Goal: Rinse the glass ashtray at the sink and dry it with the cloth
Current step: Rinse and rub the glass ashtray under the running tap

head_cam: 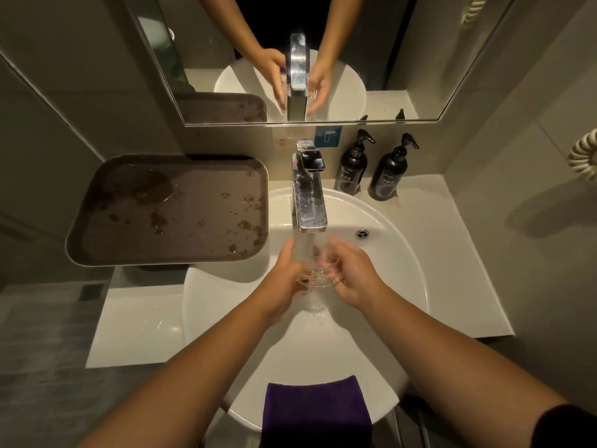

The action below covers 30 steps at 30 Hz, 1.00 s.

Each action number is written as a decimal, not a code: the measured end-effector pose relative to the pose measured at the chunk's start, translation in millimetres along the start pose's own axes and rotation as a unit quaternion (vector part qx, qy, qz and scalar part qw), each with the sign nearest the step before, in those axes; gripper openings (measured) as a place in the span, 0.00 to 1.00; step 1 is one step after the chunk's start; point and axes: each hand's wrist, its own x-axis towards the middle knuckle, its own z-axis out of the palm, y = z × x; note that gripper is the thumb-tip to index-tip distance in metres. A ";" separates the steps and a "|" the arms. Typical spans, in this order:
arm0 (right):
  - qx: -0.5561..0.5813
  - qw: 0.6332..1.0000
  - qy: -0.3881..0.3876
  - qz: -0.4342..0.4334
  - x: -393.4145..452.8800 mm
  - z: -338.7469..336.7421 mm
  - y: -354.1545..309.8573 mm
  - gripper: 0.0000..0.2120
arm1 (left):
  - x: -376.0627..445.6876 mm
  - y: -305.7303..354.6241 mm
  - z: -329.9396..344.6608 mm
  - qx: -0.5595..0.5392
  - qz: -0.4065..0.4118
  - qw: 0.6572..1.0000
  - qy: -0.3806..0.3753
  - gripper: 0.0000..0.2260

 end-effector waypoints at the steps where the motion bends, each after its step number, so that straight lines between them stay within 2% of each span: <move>1: -0.021 0.999 -0.036 -0.024 -2.0 0.7 1.2 0.13 | 2.1 1.9 1.8 -0.055 -0.023 0.997 0.041 0.20; 2: -0.042 0.996 -0.071 -0.043 -3.9 1.4 2.6 0.14 | 3.6 5.0 5.1 -0.066 -0.041 0.993 0.090 0.16; 4: -0.095 0.988 -0.113 -0.053 -7.3 3.4 2.5 0.17 | 9.5 5.5 9.0 0.001 -0.071 0.983 0.172 0.08; 6: -0.136 0.979 -0.145 -0.048 -7.4 1.3 2.0 0.20 | 12.0 -0.5 6.5 0.045 -0.044 0.975 0.214 0.12; 8: -0.184 0.968 -0.165 -0.053 -7.1 -3.0 3.9 0.20 | 12.0 -1.4 0.6 0.113 0.012 0.962 0.249 0.17; 10: -0.270 0.951 -0.123 -0.081 -8.2 -3.4 8.7 0.16 | 11.3 1.0 0.1 0.196 0.045 0.940 0.277 0.20; 12: -0.361 0.923 -0.024 -0.132 -8.1 3.3 10.5 0.09 | 12.3 2.7 8.0 0.233 0.036 0.926 0.296 0.23; 13: -0.394 0.905 0.025 -0.156 -6.4 7.0 11.1 0.08 | 12.3 3.2 13.1 0.224 0.025 0.924 0.308 0.23; 14: -0.406 0.896 0.065 -0.167 -3.3 8.7 12.5 0.12 | 14.3 1.9 16.5 0.202 0.019 0.926 0.318 0.22; 16: -0.357 0.917 0.118 -0.134 2.9 7.9 12.6 0.24 | 13.2 0.1 20.3 0.141 0.026 0.946 0.291 0.19; 18: -0.278 0.948 0.132 -0.078 6.4 5.5 10.8 0.26 | 10.6 -7.0 17.8 0.112 0.041 0.973 0.200 0.10; 20: -0.247 0.960 0.129 -0.041 7.4 2.5 11.5 0.24 | 8.1 -14.9 12.2 0.148 0.019 0.977 0.154 0.23; 21: -0.245 0.960 0.128 -0.035 6.7 3.0 13.3 0.23 | 7.6 -14.9 11.3 0.173 0.015 0.970 0.169 0.27; 22: -0.243 0.961 0.130 -0.036 7.0 3.9 16.5 0.23 | 11.6 -17.6 8.5 0.199 0.024 0.962 0.187 0.25; 24: -0.261 0.954 0.137 -0.053 3.3 7.9 19.1 0.24 | 12.6 -11.9 9.6 0.222 0.049 0.950 0.214 0.17; 27: -0.341 0.922 0.140 -0.115 0.3 11.1 17.8 0.25 | 13.9 -4.3 11.2 0.228 0.051 0.939 0.254 0.19; 30: -0.345 0.916 0.146 -0.144 -1.2 9.9 14.0 0.22 | 12.1 -12.3 10.9 0.188 0.050 0.957 0.216 0.17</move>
